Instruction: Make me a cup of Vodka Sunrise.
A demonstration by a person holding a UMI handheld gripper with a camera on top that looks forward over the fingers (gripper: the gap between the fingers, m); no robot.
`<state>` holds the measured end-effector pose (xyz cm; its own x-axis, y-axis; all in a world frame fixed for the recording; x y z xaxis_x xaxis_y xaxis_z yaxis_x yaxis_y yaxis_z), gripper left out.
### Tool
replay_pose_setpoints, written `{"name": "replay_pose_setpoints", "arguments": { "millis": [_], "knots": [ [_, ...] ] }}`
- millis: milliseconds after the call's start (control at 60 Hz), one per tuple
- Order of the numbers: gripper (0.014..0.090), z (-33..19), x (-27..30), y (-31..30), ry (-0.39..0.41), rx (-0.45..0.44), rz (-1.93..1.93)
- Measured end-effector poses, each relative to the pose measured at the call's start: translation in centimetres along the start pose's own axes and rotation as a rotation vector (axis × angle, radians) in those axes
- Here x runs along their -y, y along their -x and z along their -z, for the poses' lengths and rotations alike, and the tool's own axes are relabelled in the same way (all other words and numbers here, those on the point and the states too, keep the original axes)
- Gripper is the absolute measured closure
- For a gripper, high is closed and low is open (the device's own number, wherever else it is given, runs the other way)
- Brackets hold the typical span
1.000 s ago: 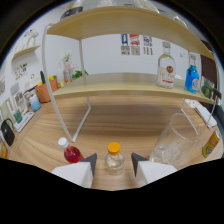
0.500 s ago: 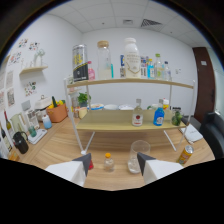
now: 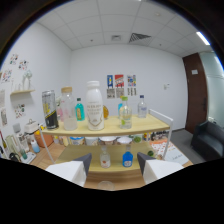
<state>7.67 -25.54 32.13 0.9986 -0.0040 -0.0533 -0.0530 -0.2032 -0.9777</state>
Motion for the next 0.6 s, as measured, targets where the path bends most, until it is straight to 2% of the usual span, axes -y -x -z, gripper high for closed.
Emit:
{"name": "replay_pose_setpoints", "arguments": {
  "millis": [167,317,433,600],
  "knots": [
    [0.0193,-5.2,7.0,-1.6,-0.092,0.02,0.01],
    [0.0261,-10.0,8.4,-2.6,-0.066,0.028,0.02],
    [0.0398,-12.8,8.0,-3.2,-0.033,0.028,0.037],
    [0.066,-14.2,7.8,-3.5,-0.019,0.017,0.062]
  ]
}}
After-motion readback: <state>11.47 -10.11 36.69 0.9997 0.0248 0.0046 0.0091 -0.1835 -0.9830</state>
